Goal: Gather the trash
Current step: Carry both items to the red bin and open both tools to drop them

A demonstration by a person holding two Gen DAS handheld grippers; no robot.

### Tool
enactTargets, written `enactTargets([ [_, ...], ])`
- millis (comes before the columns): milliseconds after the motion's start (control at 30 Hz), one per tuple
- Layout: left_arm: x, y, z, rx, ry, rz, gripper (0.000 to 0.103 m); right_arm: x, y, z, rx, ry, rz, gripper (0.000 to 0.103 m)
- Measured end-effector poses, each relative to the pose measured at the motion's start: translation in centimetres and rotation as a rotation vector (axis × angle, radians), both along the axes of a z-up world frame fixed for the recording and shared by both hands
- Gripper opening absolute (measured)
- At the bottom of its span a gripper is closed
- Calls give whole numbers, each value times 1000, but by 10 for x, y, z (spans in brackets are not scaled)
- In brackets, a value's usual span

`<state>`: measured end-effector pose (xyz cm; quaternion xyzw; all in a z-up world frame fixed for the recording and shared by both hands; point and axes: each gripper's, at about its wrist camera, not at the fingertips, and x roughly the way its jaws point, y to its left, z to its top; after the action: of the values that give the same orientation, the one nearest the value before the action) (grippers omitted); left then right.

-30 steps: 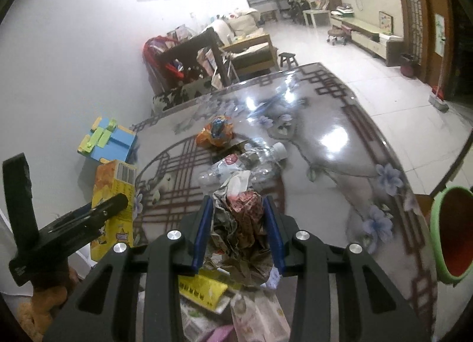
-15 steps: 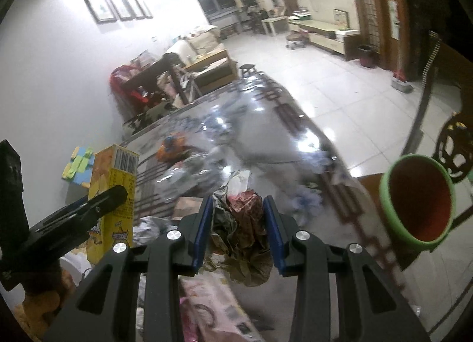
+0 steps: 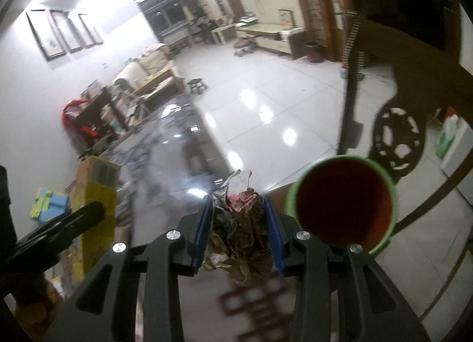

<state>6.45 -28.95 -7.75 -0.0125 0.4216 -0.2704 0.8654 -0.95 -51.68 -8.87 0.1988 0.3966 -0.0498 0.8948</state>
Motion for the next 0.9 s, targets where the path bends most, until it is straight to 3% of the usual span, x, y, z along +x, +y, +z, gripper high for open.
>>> enactTargets([
  [233,21,-102,-33,4,79,-173,61,7,-86,-29,15,64,-108,35],
  [433,39,-171,-66,28,123,-253,61,8,-127,-51,26,114,-171,36],
  [733,60,-218,-97,34,171,-304,62,21,-158,-74,18,158,-222,55],
  [867,65,-222,-100,16,179,-284,84,21,-166,-76,16,157,-238,60],
  [900,66,-221,-100,13,180,-281,84,20,-166,-75,10,158,-243,61],
])
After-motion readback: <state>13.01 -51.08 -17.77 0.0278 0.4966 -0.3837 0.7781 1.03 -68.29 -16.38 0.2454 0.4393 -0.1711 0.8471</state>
